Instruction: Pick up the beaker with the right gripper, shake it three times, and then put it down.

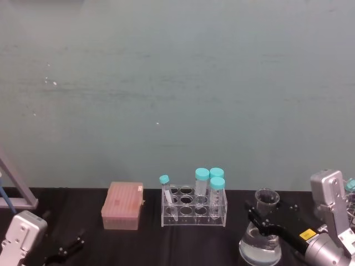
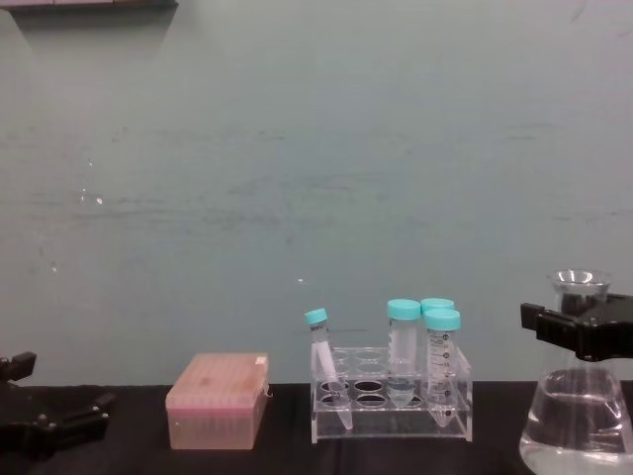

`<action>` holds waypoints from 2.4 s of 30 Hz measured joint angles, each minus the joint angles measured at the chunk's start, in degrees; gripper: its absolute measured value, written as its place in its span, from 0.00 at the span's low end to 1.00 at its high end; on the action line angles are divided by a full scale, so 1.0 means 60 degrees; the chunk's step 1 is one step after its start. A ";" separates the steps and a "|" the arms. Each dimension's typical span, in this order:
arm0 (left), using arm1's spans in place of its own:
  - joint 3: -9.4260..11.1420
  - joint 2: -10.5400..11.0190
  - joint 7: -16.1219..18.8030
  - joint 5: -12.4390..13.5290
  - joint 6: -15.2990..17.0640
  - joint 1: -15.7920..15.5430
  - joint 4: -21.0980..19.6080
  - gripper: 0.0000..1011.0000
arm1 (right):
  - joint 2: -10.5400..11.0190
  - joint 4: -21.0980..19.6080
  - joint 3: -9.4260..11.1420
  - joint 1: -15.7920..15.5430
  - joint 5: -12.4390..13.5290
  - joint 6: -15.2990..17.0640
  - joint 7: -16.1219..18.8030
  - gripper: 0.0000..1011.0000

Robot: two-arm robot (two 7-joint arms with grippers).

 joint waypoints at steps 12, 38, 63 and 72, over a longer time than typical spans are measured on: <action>0.0000 0.0000 0.0000 0.0000 0.0000 0.0001 0.0000 0.99 | -0.0024 0.0140 -0.0113 0.0047 0.0434 -0.0039 -0.0054 0.45; 0.0000 0.0000 0.0000 -0.0001 0.0000 0.0000 0.0000 0.99 | -0.0004 0.0166 -0.0142 0.0061 0.0405 -0.0103 -0.0085 0.45; 0.0000 0.0000 0.0000 -0.0001 0.0000 0.0000 0.0000 0.99 | -0.2542 -0.0379 0.2568 -0.0406 0.6961 0.4094 -0.0504 0.45; 0.0000 0.0000 0.0000 -0.0001 0.0000 0.0001 0.0000 0.99 | -0.2688 -0.0394 0.2718 -0.0438 0.7560 0.4320 -0.0941 0.45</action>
